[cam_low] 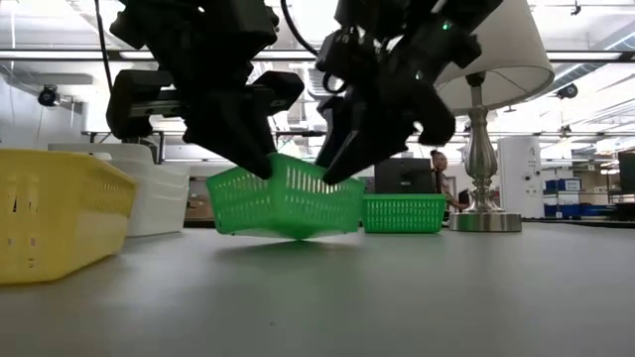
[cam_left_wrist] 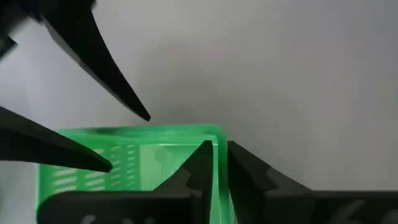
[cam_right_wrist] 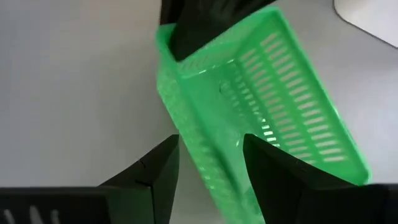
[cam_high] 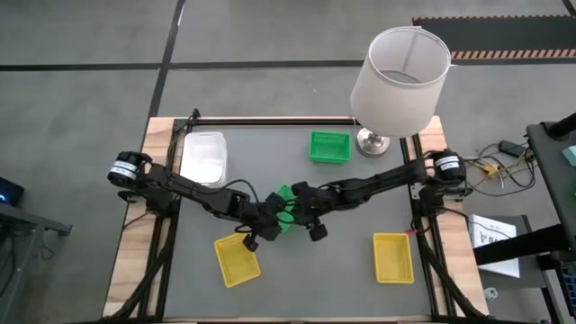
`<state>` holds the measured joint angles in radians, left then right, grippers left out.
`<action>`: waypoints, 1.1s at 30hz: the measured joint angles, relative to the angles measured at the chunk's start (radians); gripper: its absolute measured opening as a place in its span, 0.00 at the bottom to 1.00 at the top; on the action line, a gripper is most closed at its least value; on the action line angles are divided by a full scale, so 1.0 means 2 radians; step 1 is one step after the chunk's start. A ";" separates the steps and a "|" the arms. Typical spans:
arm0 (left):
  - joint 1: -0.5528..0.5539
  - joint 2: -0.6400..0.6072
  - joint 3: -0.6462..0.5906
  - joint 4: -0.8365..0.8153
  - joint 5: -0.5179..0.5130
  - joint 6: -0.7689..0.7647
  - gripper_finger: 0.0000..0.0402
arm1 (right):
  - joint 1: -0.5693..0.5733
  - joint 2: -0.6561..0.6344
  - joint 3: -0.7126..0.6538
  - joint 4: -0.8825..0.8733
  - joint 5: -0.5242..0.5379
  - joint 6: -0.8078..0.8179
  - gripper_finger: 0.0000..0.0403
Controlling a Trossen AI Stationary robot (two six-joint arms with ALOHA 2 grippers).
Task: Stack baskets by color
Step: Stack the bottom green bin on the top green bins
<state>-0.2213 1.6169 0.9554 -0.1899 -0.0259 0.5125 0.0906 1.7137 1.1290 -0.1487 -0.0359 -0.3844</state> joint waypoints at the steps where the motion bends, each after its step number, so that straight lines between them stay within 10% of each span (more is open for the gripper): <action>1: 0.000 0.000 0.000 0.000 0.000 0.000 0.08 | 0.000 0.003 0.001 -0.001 0.000 -0.007 0.41; 13: 0.000 0.000 0.000 0.001 -0.004 0.000 0.20 | -0.002 0.021 0.002 0.013 -0.009 -0.044 0.11; 25: -0.005 -0.035 0.000 -0.005 -0.005 -0.032 0.20 | -0.003 0.060 0.004 0.035 -0.012 -0.030 0.18; 33: -0.006 -0.083 -0.004 0.005 -0.047 -0.070 0.20 | -0.003 0.050 0.004 0.025 -0.012 -0.049 0.03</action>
<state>-0.2325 1.4505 0.9475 -0.1806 -0.1193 0.3722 0.0841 1.8144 1.1374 -0.0992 -0.0599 -0.4828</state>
